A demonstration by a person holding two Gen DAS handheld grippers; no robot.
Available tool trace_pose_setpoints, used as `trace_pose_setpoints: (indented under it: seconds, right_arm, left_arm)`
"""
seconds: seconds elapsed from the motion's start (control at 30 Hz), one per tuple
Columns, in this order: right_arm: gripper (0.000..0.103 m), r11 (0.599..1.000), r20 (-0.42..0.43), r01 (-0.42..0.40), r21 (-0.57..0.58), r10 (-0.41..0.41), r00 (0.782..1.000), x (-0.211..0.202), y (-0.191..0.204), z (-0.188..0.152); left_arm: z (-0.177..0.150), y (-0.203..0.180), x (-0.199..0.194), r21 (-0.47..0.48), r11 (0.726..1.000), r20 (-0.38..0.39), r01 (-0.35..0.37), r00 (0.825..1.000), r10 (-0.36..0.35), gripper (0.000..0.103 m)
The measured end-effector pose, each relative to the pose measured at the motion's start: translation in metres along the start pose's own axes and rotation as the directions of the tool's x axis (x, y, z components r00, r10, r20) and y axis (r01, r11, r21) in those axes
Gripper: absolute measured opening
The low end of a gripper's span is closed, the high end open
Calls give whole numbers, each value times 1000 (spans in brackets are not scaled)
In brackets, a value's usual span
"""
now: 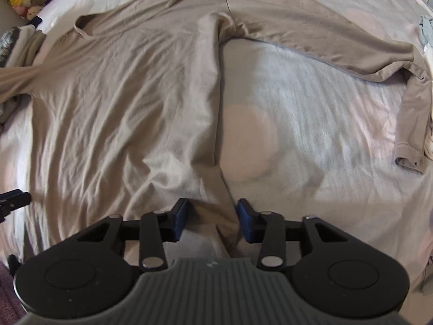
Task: Fold clothes
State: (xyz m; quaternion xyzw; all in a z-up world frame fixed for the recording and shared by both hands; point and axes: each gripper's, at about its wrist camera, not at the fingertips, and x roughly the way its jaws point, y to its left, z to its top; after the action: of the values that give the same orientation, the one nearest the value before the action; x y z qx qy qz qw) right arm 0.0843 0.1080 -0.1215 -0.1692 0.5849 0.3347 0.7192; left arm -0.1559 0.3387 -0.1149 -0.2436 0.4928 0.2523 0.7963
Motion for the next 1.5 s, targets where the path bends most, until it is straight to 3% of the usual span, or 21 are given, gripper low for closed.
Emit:
trace_pose_setpoints:
  seconds: [0.17, 0.3, 0.4, 0.47, 0.5, 0.6, 0.73, 0.87, 1.07, 1.3, 1.5]
  right_arm:
    - [43, 996, -70, 91, -11, -91, 993, 9, 17, 4]
    - [44, 990, -111, 144, -6, -144, 983, 14, 27, 8]
    - [34, 983, -145, 180, -43, -185, 972, 14, 39, 10]
    - [11, 978, -146, 197, -70, -205, 968, 14, 48, 12]
    - [10, 975, -146, 204, -82, -214, 966, 13, 52, 13]
    - [9, 975, -155, 203, -89, -215, 964, 14, 63, 18]
    - [10, 985, -132, 143, -97, -155, 979, 11, 81, 24]
    - [27, 990, -100, 60, -130, -74, 992, 2, 98, 25]
    - [31, 980, -22, 30, -198, -35, 999, -28, 105, 24]
    - [32, 979, 32, 66, -194, -61, 998, -46, 67, 10]
    - [35, 980, -3, 89, -179, -91, 996, -43, 22, -4]
  left_arm:
    - [3, -13, -11, 31, 997, 25, 67, 997, -68, 46]
    - [8, -17, -2, 50, 993, 0, 103, 995, -103, 47]
    - [12, -12, 11, 44, 990, -25, 136, 991, -135, 47]
    - [14, -8, 19, 28, 986, -41, 166, 986, -164, 47]
    - [15, -7, 22, 28, 983, -45, 183, 982, -181, 47]
    - [15, -6, 29, 40, 976, -64, 214, 975, -211, 47]
    - [15, -1, 36, 26, 973, -87, 230, 970, -227, 47]
    - [14, 7, 36, -10, 974, -82, 226, 971, -226, 47]
    - [11, 5, 28, -9, 983, -64, 182, 981, -182, 47]
    - [9, 10, 17, -17, 978, -3, 210, 978, -210, 46]
    - [8, -9, 15, 77, 981, 0, 176, 984, -177, 46]
